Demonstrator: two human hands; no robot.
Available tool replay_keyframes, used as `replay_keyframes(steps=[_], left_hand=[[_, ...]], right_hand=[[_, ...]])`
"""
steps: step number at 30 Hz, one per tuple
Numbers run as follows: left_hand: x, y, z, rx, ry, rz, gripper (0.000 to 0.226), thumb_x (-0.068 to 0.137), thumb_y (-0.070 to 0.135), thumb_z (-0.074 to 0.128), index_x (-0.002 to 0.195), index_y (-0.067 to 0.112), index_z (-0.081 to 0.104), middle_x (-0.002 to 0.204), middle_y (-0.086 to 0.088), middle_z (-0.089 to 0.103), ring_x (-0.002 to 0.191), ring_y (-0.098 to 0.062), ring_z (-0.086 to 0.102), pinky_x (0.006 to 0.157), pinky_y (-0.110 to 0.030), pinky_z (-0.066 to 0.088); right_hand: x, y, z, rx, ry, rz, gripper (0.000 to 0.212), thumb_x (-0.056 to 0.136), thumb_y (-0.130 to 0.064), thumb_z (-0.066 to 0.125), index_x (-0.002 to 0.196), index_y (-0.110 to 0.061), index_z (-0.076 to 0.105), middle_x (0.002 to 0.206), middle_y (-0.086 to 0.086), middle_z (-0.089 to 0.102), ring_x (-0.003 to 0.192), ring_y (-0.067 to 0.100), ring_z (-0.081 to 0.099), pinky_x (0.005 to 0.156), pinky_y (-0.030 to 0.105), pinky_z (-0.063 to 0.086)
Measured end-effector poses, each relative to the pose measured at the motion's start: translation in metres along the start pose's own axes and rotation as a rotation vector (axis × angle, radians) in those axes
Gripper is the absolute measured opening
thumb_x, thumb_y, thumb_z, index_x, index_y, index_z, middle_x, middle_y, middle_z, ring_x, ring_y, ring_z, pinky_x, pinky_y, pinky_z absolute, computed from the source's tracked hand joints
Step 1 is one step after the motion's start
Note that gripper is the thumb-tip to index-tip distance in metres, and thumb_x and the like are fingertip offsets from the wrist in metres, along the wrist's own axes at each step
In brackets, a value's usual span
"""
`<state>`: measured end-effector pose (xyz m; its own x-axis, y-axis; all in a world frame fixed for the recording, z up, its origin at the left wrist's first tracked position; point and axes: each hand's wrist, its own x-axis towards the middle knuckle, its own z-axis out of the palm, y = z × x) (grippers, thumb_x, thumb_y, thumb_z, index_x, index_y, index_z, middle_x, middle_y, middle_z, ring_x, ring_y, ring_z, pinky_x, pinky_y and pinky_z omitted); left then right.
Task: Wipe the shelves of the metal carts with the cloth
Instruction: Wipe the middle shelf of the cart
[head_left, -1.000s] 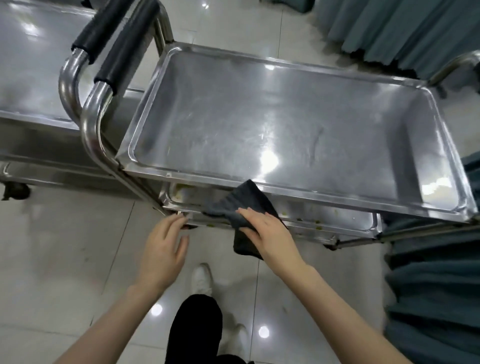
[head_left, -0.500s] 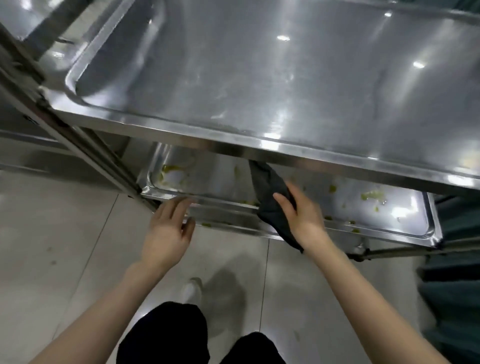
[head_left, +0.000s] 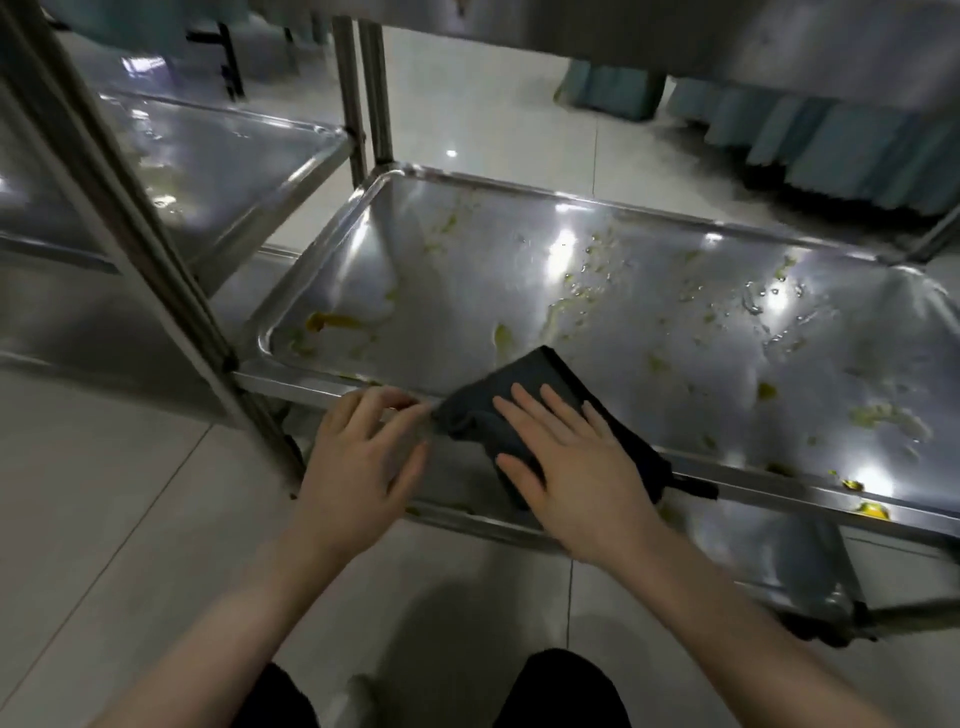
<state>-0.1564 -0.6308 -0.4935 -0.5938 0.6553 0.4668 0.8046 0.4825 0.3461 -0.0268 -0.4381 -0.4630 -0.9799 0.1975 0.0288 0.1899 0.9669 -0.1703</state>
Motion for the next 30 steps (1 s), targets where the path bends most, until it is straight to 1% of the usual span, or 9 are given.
replay_keyframes(steps=[2,6,11,14,17,20,25,28,30], left_hand=[[0.002,-0.002,0.001,-0.002,0.037,-0.007,0.032,0.093,0.033,0.048,0.115,0.019,0.066,0.106,0.001,0.060,0.100,-0.024,0.056,0.087,-0.034,0.038],[0.010,-0.005,-0.001,0.003,0.071,0.029,0.031,0.093,0.032,0.047,0.108,0.018,0.070,0.092,0.002,0.054,0.090,-0.022,0.052,0.081,-0.033,0.040],[0.004,-0.008,0.004,-0.062,0.066,0.025,0.034,0.095,0.033,0.046,0.116,0.019,0.069,0.108,0.000,0.054,0.103,-0.019,0.050,0.091,-0.029,0.039],[0.000,-0.015,0.001,-0.041,0.041,0.024,0.035,0.094,0.034,0.046,0.121,0.025,0.067,0.119,-0.002,0.052,0.111,-0.019,0.048,0.096,-0.033,0.039],[-0.001,-0.021,-0.003,0.009,0.031,0.036,0.035,0.093,0.035,0.049,0.122,0.026,0.067,0.116,-0.001,0.055,0.107,-0.023,0.052,0.091,-0.042,0.042],[0.000,-0.024,-0.006,0.008,0.015,0.050,0.036,0.093,0.036,0.048,0.121,0.023,0.066,0.112,0.001,0.057,0.104,-0.023,0.055,0.088,-0.039,0.043],[0.004,-0.022,-0.009,-0.040,0.010,0.011,0.034,0.093,0.034,0.045,0.116,0.025,0.068,0.106,0.004,0.060,0.102,-0.023,0.056,0.086,-0.041,0.044],[0.007,-0.027,-0.011,-0.087,0.029,0.002,0.033,0.093,0.033,0.045,0.113,0.022,0.069,0.106,0.004,0.060,0.100,-0.020,0.056,0.086,-0.038,0.045],[0.007,-0.035,-0.014,-0.112,0.074,-0.023,0.035,0.092,0.034,0.046,0.109,0.016,0.071,0.106,0.001,0.059,0.099,-0.019,0.055,0.087,-0.035,0.046]], right_hand=[[0.021,0.005,0.008,0.034,0.000,0.045,0.058,0.100,-0.059,0.018,0.155,-0.039,0.015,0.162,-0.014,0.007,0.150,0.011,0.001,0.120,0.039,0.001],[0.086,0.033,0.011,0.016,-0.126,0.141,0.066,0.095,-0.069,0.010,0.154,-0.042,0.000,0.162,-0.015,-0.011,0.150,0.012,-0.010,0.118,0.042,-0.008],[0.139,0.053,0.001,-0.009,-0.119,0.286,0.064,0.097,-0.066,0.012,0.155,-0.039,0.002,0.163,-0.013,-0.009,0.150,0.016,-0.008,0.120,0.047,-0.006],[0.116,0.044,0.005,-0.018,-0.144,0.170,0.061,0.097,-0.065,0.012,0.154,-0.044,0.001,0.161,-0.018,-0.012,0.150,0.016,-0.011,0.118,0.047,-0.009],[0.066,0.035,0.013,-0.008,-0.119,-0.012,0.062,0.091,-0.071,0.004,0.150,-0.051,-0.003,0.155,-0.026,-0.017,0.146,0.007,-0.016,0.115,0.041,-0.013],[0.047,0.029,0.016,0.021,-0.098,-0.064,0.064,0.086,-0.076,-0.006,0.147,-0.056,-0.007,0.152,-0.030,-0.020,0.141,-0.001,-0.020,0.111,0.035,-0.017],[0.132,0.039,0.008,-0.024,-0.115,0.146,0.060,0.097,-0.065,0.012,0.153,-0.046,0.000,0.161,-0.020,-0.012,0.149,0.012,-0.010,0.118,0.045,-0.008],[0.180,0.038,-0.002,0.023,-0.138,0.303,0.060,0.100,-0.061,0.015,0.155,-0.039,0.003,0.163,-0.012,-0.009,0.150,0.019,-0.009,0.119,0.051,-0.006],[0.183,0.031,-0.002,0.010,-0.167,0.282,0.059,0.100,-0.060,0.014,0.155,-0.041,0.001,0.163,-0.013,-0.011,0.150,0.021,-0.011,0.118,0.054,-0.008]])
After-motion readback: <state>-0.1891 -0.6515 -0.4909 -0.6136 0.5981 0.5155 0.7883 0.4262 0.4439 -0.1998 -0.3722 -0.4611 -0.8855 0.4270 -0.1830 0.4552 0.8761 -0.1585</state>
